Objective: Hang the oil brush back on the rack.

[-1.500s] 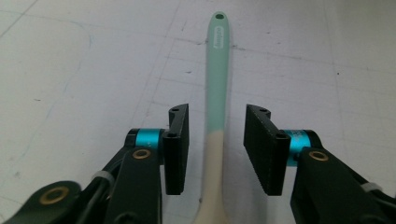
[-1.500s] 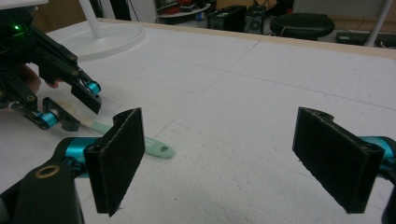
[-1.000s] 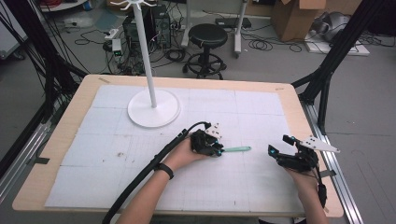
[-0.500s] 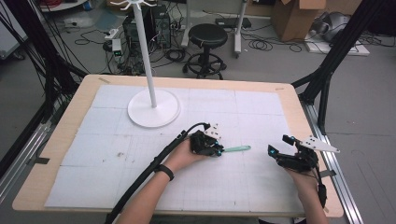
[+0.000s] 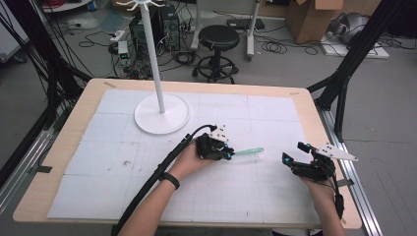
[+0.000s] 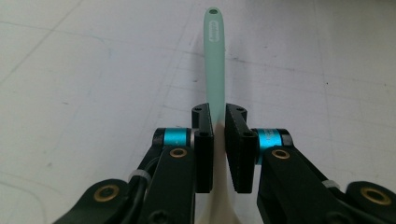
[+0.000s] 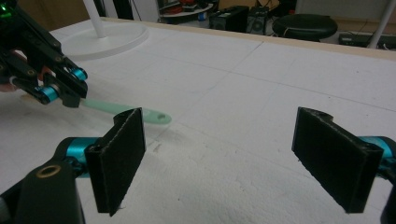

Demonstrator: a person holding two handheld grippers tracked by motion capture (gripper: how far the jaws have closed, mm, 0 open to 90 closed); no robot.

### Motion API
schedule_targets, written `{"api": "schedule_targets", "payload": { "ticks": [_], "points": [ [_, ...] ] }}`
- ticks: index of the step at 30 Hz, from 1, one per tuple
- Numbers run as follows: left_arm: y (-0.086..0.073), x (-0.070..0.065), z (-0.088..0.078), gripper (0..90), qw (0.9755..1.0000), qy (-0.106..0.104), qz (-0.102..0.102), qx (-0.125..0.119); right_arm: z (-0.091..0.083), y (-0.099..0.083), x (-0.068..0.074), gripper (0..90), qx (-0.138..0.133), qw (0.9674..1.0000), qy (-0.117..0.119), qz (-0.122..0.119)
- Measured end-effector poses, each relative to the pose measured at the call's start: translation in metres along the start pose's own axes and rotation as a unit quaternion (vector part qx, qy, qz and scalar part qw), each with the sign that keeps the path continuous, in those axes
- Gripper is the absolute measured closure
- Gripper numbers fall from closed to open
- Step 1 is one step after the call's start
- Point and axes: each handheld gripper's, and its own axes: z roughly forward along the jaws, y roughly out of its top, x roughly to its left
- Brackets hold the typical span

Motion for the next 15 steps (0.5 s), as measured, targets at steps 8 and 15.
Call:
{"api": "schedule_targets", "payload": {
  "ticks": [8,15],
  "points": [
    [-0.002,0.003,-0.045,82.3,0.9964,0.044,-0.019,-0.07,0.0,0.0,0.001,16.9,0.001,1.0,-0.001,-0.002],
    [-0.005,0.005,-0.091,82.3,0.9877,0.091,-0.024,-0.124,0.001,0.0,0.001,16.9,0.004,1.0,-0.001,-0.002]
  ]
}}
